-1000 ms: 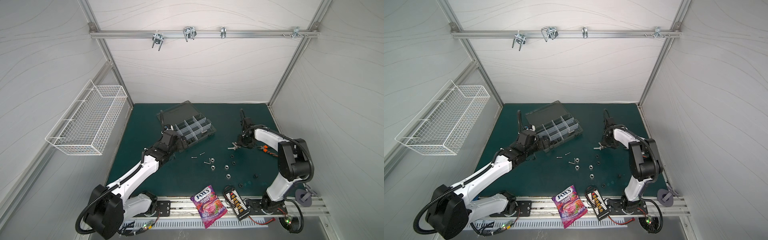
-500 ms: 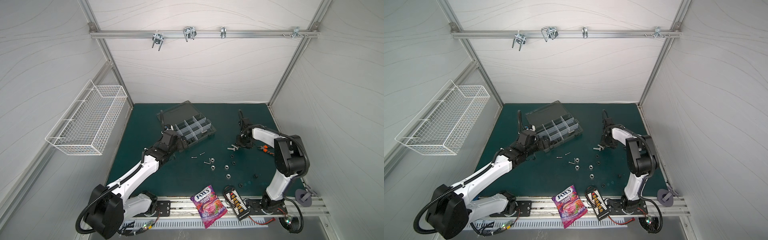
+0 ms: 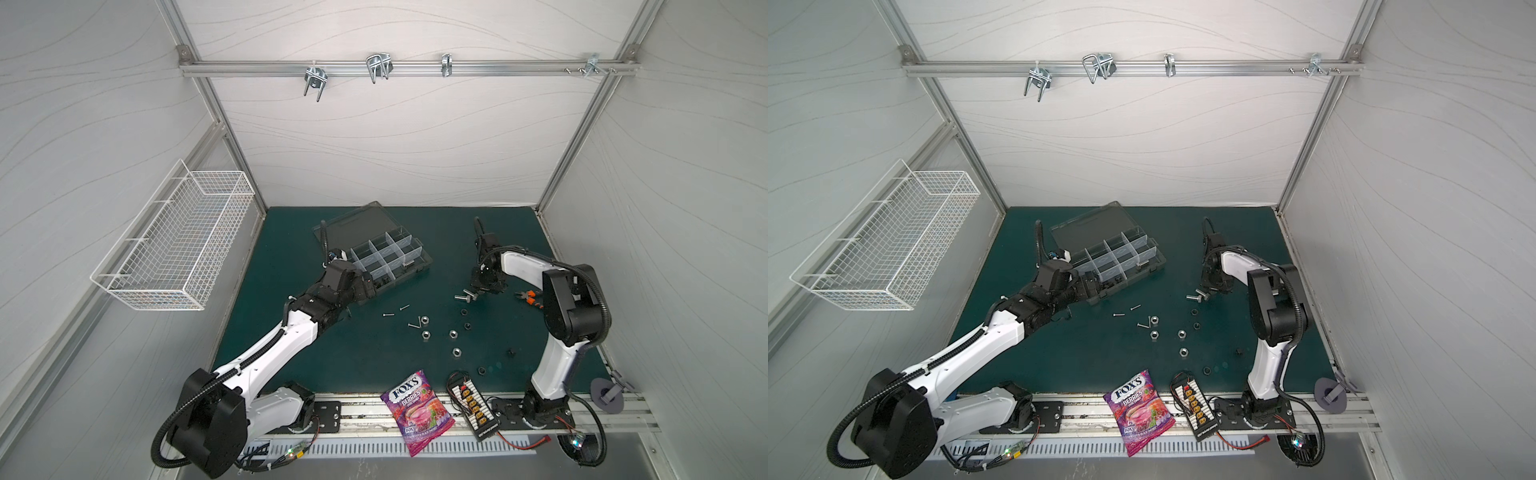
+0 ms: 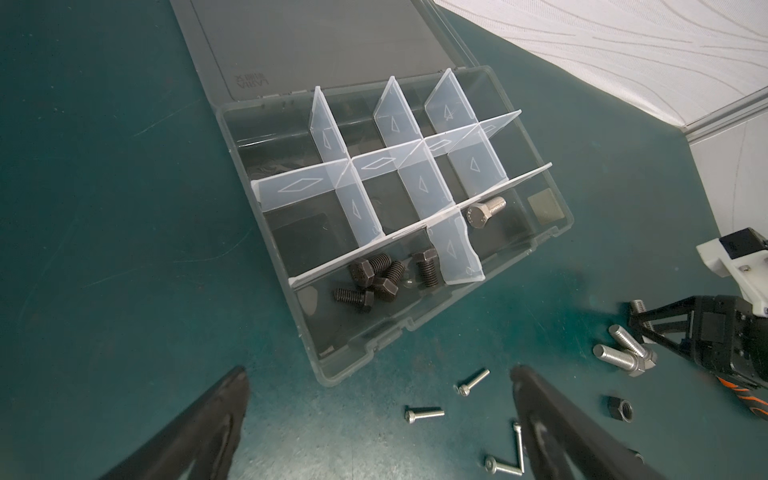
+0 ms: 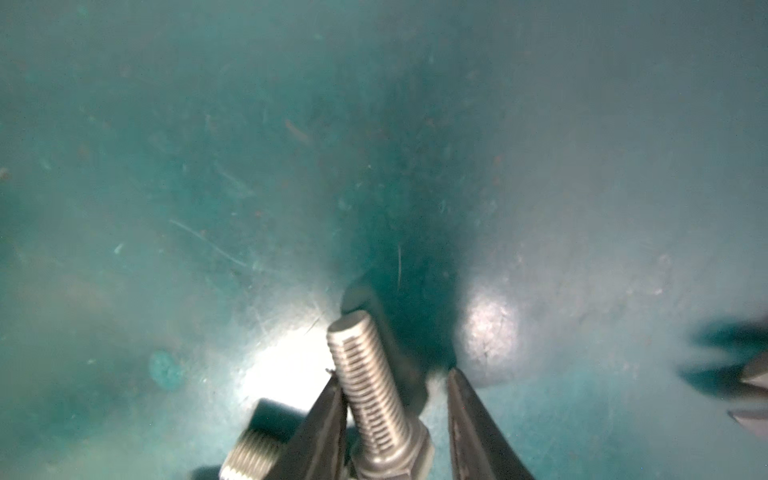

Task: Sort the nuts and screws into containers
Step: 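Move the right gripper back to the silver bolts and grasp another, then carry the second silver bolt with the right gripper and drop it in the box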

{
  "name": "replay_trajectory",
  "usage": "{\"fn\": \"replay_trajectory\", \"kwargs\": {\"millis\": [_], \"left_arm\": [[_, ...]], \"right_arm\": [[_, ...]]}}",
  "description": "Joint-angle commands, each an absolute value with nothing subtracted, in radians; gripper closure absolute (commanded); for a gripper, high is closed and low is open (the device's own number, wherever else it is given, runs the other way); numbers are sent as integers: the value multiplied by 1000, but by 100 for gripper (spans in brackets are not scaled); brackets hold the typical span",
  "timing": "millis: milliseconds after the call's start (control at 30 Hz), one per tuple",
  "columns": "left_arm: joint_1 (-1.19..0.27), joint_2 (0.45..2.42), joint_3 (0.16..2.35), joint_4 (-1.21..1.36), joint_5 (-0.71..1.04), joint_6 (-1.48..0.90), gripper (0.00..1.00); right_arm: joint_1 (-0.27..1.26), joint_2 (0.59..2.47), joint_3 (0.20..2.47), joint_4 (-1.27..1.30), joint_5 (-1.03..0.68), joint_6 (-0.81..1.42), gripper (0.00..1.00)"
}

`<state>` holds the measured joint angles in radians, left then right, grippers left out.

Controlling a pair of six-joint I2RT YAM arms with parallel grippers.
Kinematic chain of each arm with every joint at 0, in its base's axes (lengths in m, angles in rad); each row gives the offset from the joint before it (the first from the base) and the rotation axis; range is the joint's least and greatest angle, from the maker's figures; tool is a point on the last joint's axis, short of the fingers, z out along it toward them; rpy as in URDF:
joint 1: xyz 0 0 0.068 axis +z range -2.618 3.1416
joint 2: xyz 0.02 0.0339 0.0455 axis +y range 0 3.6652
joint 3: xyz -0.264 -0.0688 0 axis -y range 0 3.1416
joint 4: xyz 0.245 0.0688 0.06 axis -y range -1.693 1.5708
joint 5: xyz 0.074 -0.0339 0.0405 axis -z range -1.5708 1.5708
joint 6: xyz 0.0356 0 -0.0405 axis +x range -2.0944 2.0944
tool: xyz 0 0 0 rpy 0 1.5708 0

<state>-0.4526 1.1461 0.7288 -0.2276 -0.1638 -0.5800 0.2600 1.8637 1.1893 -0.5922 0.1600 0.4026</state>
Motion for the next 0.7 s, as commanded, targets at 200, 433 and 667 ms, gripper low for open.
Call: {"fn": "replay_trajectory", "kwargs": {"millis": [200,433,667], "left_arm": [[-454,1149,773,-208,-172,-581,1],[-454,1149,777,-213,-170,-582,1],[-453,1150,778,-217,-174,-585,1]], "right_arm": [[247,1907,1226,-629,164,369,79],[247,1881,1240,-631,141,356,96],[281,1808,1296,-650,91,381,100]]}}
